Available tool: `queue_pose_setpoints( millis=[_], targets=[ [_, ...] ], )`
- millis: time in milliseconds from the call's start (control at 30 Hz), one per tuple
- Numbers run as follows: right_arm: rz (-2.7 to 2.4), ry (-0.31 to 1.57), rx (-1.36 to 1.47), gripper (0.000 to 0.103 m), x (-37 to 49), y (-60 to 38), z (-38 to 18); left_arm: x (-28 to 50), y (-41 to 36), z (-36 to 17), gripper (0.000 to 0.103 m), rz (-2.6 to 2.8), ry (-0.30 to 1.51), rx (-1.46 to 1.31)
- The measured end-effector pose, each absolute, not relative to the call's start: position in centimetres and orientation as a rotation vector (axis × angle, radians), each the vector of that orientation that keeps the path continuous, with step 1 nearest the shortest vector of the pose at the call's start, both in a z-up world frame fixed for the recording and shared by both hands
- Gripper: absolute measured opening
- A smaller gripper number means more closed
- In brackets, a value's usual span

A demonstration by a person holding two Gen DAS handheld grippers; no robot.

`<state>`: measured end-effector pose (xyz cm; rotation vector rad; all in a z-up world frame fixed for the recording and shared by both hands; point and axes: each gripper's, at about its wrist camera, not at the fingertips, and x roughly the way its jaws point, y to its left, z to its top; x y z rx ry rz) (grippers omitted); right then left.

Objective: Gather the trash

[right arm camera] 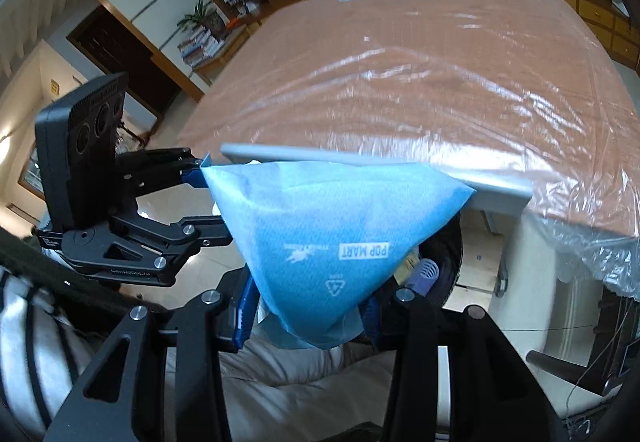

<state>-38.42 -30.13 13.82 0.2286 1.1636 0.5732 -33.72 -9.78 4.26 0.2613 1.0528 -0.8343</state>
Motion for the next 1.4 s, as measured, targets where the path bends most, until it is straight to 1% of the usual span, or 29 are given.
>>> queue_pose_setpoints(
  millis=[300, 467, 500, 533, 567, 600, 633, 667, 700, 833, 933, 967, 1033, 1067, 1100, 1133, 1200, 1300, 1400],
  targets=[
    [0.567, 1.238, 0.092, 0.042, -38.2, -28.3, 8.3, -33.9, -11.1, -1.4, 0.052, -0.804, 1.112, 0.316],
    [0.561, 1.266, 0.070, 0.042, -37.7, -27.7, 5.8, -33.6, -11.7, -3.8, 0.052, -0.788, 1.131, 0.332],
    [0.561, 1.266, 0.069, 0.044, -37.7, -27.6, 5.6, -33.5, -11.7, -4.1, 0.053, -0.783, 1.130, 0.332],
    [0.560, 1.268, 0.072, 0.045, -37.6, -27.5, 5.4, -33.6, -11.7, -4.4, 0.064, -0.787, 1.130, 0.326],
    [0.550, 1.268, 0.075, 0.047, -37.5, -27.6, 5.3, -33.6, -11.6, -4.5, 0.071, -0.798, 1.130, 0.305],
    [0.538, 1.264, 0.077, 0.057, -37.5, -27.6, 5.3, -33.4, -11.3, -4.6, 0.083, -0.773, 1.127, 0.293],
    [0.517, 1.257, 0.084, 0.065, -37.5, -27.9, 5.4, -33.2, -11.0, -4.7, 0.089, -0.764, 1.122, 0.272],
    [0.501, 1.246, 0.106, 0.077, -37.5, -28.5, 5.5, -33.0, -10.5, -4.6, 0.100, -0.760, 1.111, 0.240],
    [0.494, 1.245, 0.128, 0.078, -37.6, -29.0, 5.7, -33.0, -9.7, -4.3, 0.102, -0.760, 1.086, 0.185],
    [0.471, 1.248, 0.150, 0.078, -38.4, -30.7, 7.0, -33.5, -8.6, -2.5, 0.102, -0.749, 1.081, 0.144],
    [0.500, 1.202, 0.150, 0.078, -39.1, -31.5, 10.1, -34.9, -8.6, 1.8, 0.102, -0.794, 1.009, 0.174],
    [0.498, 1.161, 0.128, 0.078, -39.1, -31.9, 11.9, -35.2, -8.4, 3.9, 0.102, -0.811, 0.961, 0.165],
    [0.465, 1.057, 0.106, 0.087, -38.1, -33.2, 15.3, -34.2, -7.7, 6.8, 0.102, -0.794, 0.882, 0.146],
    [0.441, 1.015, 0.103, 0.099, -37.5, -33.9, 16.2, -33.2, -7.3, 8.4, 0.102, -0.758, 0.827, 0.138],
    [0.389, 0.947, 0.105, 0.099, -36.0, -35.1, 17.6, -32.2, -7.2, 9.1, 0.102, -0.723, 0.792, 0.134],
    [0.355, 0.918, 0.108, 0.099, -34.9, -35.8, 18.1, -30.5, -6.6, 10.0, 0.102, -0.661, 0.750, 0.121],
    [0.274, 0.878, 0.118, 0.099, -31.2, -37.9, 18.5, -25.9, -5.5, 10.2, 0.102, -0.526, 0.729, 0.077],
    [0.169, 0.870, 0.093, 0.099, -24.0, -41.0, 16.9, -19.2, -4.0, 8.7, 0.102, -0.360, 0.750, 0.037],
    [0.099, 0.923, 0.091, 0.099, -18.3, -43.1, 14.2, -13.5, -2.6, 6.5, 0.101, -0.239, 0.790, 0.010]
  ],
)
